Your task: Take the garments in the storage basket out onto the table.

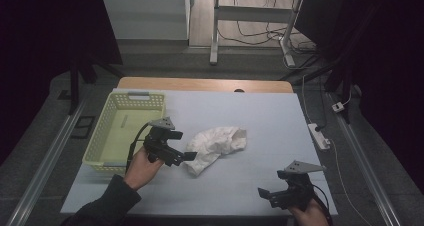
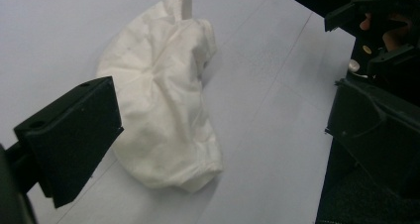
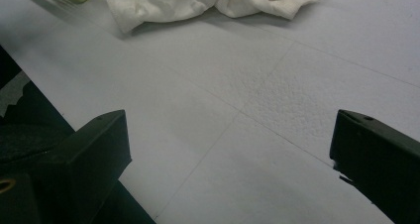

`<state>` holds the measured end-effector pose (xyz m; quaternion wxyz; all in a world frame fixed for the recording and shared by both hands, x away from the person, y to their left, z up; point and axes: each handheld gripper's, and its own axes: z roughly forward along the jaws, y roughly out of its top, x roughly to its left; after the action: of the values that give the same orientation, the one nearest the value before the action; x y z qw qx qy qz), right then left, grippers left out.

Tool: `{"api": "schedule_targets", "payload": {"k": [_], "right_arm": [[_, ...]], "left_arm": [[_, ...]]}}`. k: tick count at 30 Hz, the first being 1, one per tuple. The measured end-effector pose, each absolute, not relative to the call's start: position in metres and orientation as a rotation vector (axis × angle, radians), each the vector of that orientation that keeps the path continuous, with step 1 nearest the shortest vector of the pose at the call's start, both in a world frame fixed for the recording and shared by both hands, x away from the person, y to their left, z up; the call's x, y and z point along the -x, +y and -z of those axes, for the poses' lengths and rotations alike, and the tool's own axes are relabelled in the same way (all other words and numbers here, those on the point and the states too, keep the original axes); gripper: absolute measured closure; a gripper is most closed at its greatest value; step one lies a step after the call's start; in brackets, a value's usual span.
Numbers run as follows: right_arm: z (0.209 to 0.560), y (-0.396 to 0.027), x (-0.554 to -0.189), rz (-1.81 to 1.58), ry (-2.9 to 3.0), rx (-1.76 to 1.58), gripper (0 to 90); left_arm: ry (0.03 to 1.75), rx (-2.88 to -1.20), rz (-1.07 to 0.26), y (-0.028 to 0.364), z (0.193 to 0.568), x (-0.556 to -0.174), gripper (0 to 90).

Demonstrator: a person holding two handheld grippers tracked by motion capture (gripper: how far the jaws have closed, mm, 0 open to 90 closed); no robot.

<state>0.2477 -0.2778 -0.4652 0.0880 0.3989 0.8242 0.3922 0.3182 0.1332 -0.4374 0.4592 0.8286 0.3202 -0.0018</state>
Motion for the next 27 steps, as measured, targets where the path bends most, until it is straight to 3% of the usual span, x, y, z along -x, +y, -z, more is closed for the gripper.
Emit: {"api": "schedule_targets", "payload": {"k": [27], "right_arm": [[0.465,-0.277,-0.248,-1.165,2.454,-1.186,1.8]], "left_arm": [[0.88,-1.976,-0.075,0.182,0.444,-0.285,0.1]]}}
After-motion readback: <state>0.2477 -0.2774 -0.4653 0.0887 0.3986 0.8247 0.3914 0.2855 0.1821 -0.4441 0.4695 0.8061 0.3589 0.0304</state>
